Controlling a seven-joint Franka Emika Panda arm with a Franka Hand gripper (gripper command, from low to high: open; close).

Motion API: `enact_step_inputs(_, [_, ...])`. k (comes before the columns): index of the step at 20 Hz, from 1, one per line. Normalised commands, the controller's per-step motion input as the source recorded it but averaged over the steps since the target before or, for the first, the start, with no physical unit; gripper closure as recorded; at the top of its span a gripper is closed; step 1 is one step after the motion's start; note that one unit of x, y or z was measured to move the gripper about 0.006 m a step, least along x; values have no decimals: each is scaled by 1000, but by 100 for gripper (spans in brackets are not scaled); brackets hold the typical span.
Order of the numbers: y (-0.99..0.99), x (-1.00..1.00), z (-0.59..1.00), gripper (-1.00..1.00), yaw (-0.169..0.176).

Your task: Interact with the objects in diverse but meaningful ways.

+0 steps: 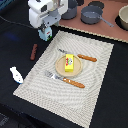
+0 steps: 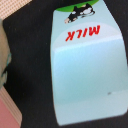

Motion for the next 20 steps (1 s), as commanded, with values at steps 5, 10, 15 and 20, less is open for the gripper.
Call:
enact_step_inputs(5, [0,-451,-299,-100,-12])
enact_step_inputs(10, [1,-561,-220,-100,-2])
enact_step_inputs(15, [21,-511,-113,-100,-3])
enact_step_inputs(20, [48,-379,-22,100,-3])
